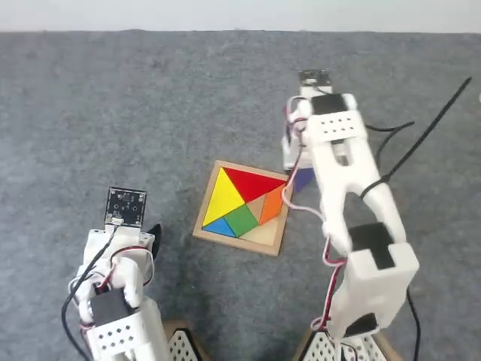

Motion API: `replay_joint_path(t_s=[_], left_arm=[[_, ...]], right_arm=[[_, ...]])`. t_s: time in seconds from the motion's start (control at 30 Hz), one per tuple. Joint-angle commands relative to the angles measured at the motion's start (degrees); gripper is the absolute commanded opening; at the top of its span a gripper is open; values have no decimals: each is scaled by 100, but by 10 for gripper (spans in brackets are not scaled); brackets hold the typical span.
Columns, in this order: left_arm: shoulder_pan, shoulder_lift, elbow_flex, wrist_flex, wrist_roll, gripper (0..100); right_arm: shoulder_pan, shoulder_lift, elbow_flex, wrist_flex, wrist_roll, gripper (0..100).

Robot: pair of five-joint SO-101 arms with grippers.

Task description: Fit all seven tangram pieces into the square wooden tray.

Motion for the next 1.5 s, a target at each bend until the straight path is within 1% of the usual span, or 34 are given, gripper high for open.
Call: replay_joint_path(t_s=[0.0, 0.2, 0.3, 0.4, 0.53, 0.63, 0.8, 1.0, 1.07, 1.23, 1.3, 1.4, 1.47], left_arm=[[9, 26, -40, -18, -62, 281], [9, 26, -40, -18, -62, 281], [9, 26, -40, -18, -62, 281], [9, 26, -40, -18, -62, 281], [9, 26, -40, -18, -62, 281], [9, 26, -40, -18, -62, 281], [9, 26, -40, -18, -62, 281], [9, 26, -40, -18, -62, 281], [9, 26, -40, -18, -62, 281], [9, 26, -40, -18, -62, 281], [9, 26, -40, -18, -62, 281], [9, 26, -40, -18, -62, 281], [9, 26, -40, -18, -62, 281]], right_arm=[[-497, -435, -141, 303, -712, 45], [-971, -321, -123, 374, -1697, 40], [-1209, -400, 290, 233, -2171, 39], [-1490, -611, 923, -295, -2462, 39], [-1569, -1051, 1873, -1437, -2892, 39], [-1640, -1429, 2321, -1789, -2989, 39], [-1771, -1675, 2470, -1771, -3191, 43], [-2378, -1534, 2444, -1508, -3235, 46], [-2510, -1534, 2462, -1446, -3543, 46], [-2510, -1587, 2479, -1437, -4800, 45], [-2519, -1587, 2470, -1437, -5169, 45], [-2519, -1578, 2462, -1543, -5266, 51], [-2501, -1578, 2479, -1543, -5292, 82]])
